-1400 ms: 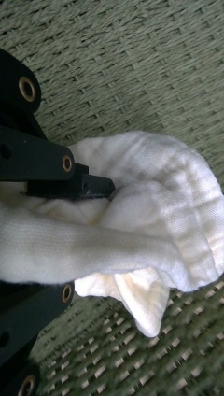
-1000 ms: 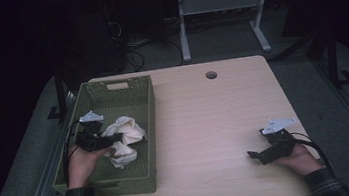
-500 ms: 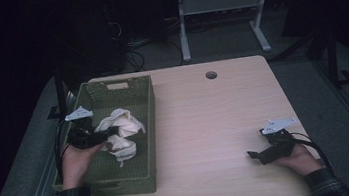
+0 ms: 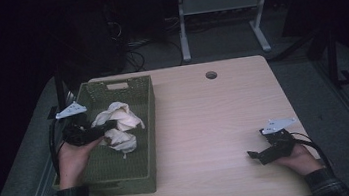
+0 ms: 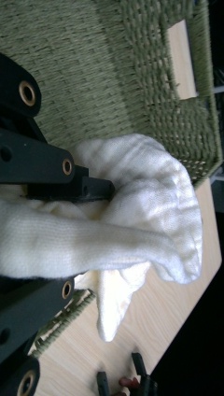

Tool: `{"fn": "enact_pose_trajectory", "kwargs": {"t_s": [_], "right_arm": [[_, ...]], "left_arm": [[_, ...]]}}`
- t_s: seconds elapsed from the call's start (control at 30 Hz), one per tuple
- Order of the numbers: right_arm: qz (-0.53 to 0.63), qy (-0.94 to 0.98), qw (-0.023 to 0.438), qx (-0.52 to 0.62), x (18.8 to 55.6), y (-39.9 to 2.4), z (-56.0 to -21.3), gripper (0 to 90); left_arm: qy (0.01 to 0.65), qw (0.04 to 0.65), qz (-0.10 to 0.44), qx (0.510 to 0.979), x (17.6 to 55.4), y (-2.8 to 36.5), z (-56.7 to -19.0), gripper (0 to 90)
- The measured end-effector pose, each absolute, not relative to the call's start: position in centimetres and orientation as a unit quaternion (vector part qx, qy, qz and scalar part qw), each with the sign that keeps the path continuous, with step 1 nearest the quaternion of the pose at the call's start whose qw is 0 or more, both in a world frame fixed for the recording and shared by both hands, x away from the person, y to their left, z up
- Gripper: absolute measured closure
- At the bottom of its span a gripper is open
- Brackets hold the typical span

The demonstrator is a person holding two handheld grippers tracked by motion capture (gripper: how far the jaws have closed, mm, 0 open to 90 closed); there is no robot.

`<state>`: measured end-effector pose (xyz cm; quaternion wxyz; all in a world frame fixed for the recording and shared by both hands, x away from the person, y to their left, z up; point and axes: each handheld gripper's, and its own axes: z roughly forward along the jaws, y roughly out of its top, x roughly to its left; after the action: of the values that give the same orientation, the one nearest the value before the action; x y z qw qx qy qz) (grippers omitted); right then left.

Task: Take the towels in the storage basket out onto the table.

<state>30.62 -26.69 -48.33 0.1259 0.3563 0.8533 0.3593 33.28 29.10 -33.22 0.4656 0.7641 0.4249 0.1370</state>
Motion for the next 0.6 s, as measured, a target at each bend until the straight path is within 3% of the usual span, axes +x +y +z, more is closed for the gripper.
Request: {"fn": "enact_pose_trajectory", "kwargs": {"t_s": [0.6], "right_arm": [[0.359, 0.853, 0.126, 0.356, 30.6, -26.7, -48.3, 1.2]], "left_arm": [[0.382, 0.516, 0.139, 0.754, 33.0, 26.6, -29.5, 73.1]]}}
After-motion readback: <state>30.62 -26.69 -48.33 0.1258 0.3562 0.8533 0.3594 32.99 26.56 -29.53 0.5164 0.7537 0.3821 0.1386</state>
